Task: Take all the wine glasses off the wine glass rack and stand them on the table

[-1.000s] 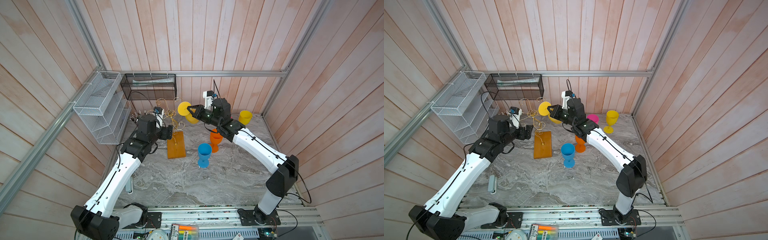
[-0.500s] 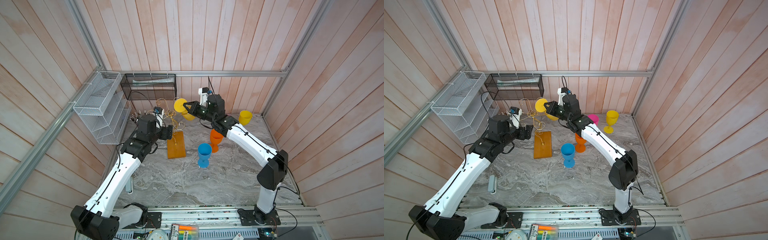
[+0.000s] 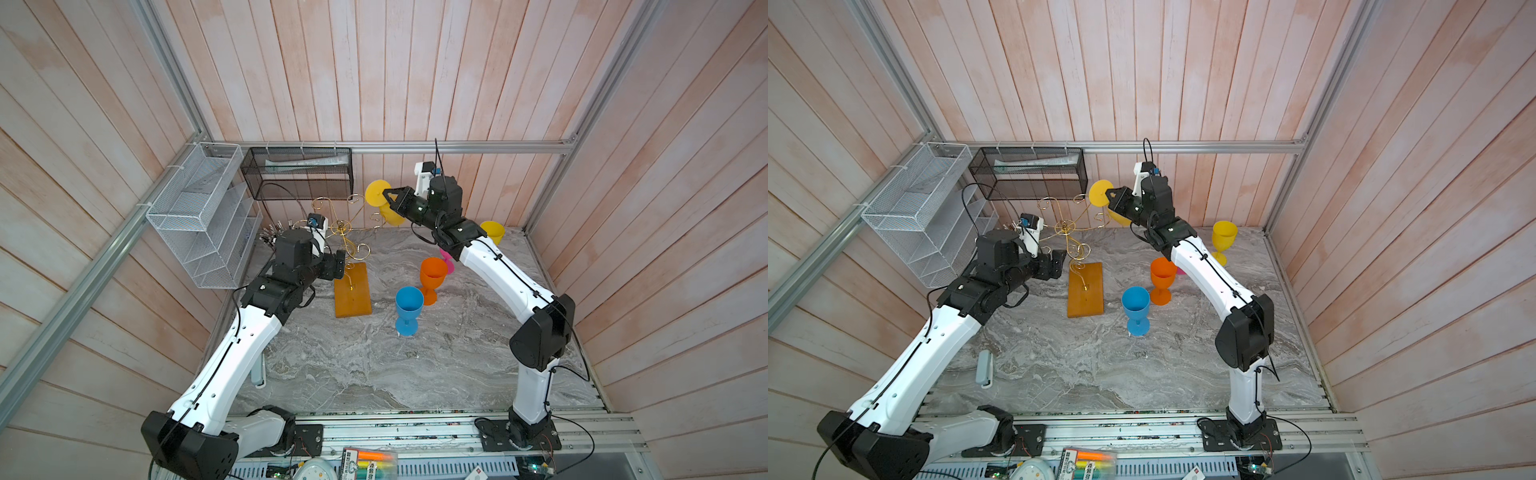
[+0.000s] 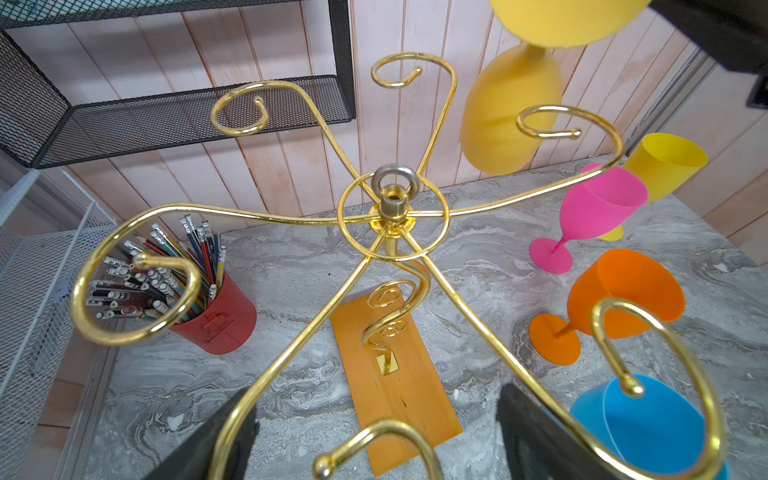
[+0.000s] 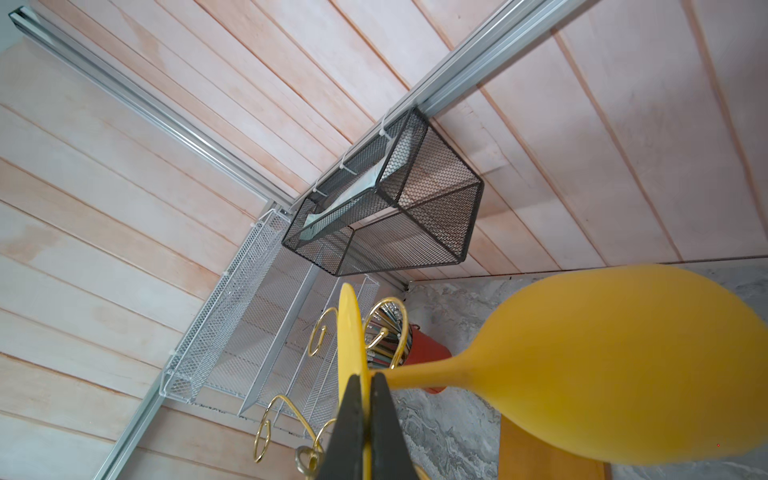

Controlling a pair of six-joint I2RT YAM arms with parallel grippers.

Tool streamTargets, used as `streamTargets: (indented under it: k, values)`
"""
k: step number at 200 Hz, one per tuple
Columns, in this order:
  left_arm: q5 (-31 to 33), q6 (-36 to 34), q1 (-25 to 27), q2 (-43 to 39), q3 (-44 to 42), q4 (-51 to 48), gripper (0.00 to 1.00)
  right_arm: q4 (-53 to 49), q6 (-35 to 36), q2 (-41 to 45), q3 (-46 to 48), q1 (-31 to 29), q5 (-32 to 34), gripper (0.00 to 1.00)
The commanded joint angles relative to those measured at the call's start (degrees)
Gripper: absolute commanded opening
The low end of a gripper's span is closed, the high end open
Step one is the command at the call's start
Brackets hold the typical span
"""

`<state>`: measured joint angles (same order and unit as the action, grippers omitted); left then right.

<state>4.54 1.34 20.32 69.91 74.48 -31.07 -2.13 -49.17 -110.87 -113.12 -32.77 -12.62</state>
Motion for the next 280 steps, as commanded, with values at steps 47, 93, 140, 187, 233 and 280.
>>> streamTargets:
  k: [47, 93, 140, 187, 233, 280]
  values:
    - [-1.11, 0.68, 0.54, 0.0, 4.01, -1.19, 0.94, 2.32, 4.27, 11.41, 9.23, 3.46, 2.15, 0.0]
    - [-0.84, 0.96, 0.54, 0.01, 5.76, -2.3, 0.94, 3.13, 8.68, 19.02, 17.98, 3.97, 1.86, 0.0]
    - [-4.43, 5.54, 0.58, 0.49, 10.2, -6.09, 0.94, 7.22, 15.19, 27.37, 28.91, 4.02, 0.55, 0.0]
    - [-5.0, 11.82, 5.83, 2.86, 20.12, -12.15, 0.92, 8.39, 23.36, 35.63, 36.45, 3.54, 2.07, 0.0]
    - [-2.7, 20.27, 16.72, 7.51, 26.74, -12.34, 0.89, 7.59, 35.06, 44.41, 42.95, -0.09, 6.8, 0.0]
    - [-6.38, 34.16, 21.63, 9.28, 24.54, -4.49, 0.79, 12.79, 48.81, 52.76, 53.28, -5.2, 13.61, 0.0]
